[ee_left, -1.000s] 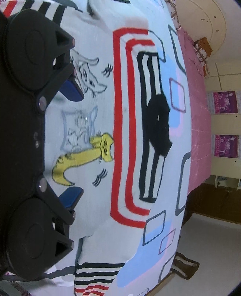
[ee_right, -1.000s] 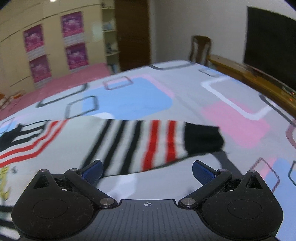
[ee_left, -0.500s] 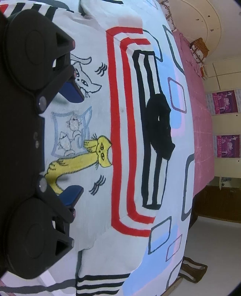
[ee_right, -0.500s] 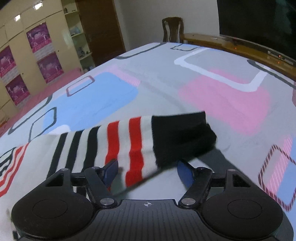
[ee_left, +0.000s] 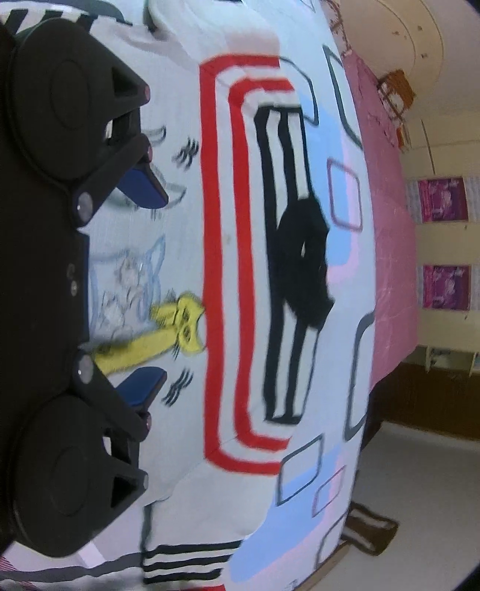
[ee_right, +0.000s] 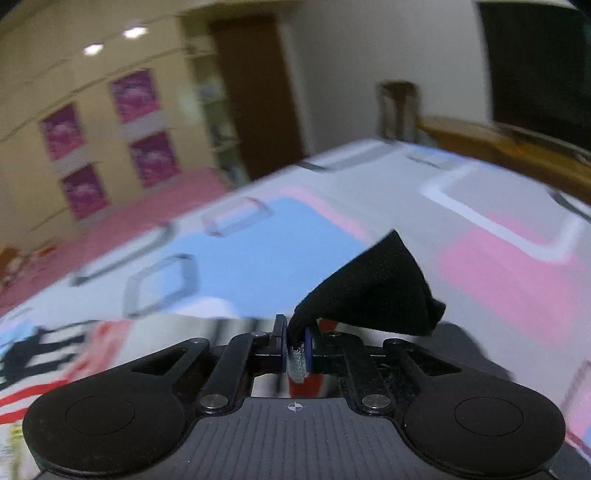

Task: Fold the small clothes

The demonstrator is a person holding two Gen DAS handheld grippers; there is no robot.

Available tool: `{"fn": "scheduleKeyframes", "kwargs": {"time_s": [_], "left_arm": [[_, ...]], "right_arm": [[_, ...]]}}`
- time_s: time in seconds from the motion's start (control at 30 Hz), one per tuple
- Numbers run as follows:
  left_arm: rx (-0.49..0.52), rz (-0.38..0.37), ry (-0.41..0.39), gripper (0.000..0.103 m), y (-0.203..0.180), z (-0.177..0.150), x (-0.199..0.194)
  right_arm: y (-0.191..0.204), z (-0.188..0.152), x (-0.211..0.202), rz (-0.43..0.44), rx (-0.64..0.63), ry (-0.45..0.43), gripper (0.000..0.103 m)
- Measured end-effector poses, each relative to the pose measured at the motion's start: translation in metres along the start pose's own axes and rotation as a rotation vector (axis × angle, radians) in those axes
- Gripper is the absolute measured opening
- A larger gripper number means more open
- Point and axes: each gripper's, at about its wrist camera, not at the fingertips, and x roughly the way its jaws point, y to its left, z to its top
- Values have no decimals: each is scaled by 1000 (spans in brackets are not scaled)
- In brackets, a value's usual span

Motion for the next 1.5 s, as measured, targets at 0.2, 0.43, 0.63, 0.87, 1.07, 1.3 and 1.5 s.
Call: {"fn": "scheduleKeyframes", "kwargs": {"time_s": [0.2,0.43,0.63,0.87,1.07,1.3,1.5], "left_arm": [[-58,30,-47,94,46,3,-12],[-129,59,-68,95,103,-1,-22],[-176,-3,-11,94,129,-1,-18],[-171,-117,37,94,123,-3,-5],[-155,-253,47,77,95,0,19],[-60,-277,58,38,62,2,54],[-86,-318,7,13,66,6,48]], "right_arm": [[111,-6,-17,217,-130,-15,8],[232,-59,-5,417,-244,103,8],[291,-111,10,483,-291,262,9],[291,-116,5,511,-299,261,69],[256,-99,-28,394,-356,162,69],[186,-97,-38,206,-324,160,69],[151,-96,-20,134,-239,198,69]]}}
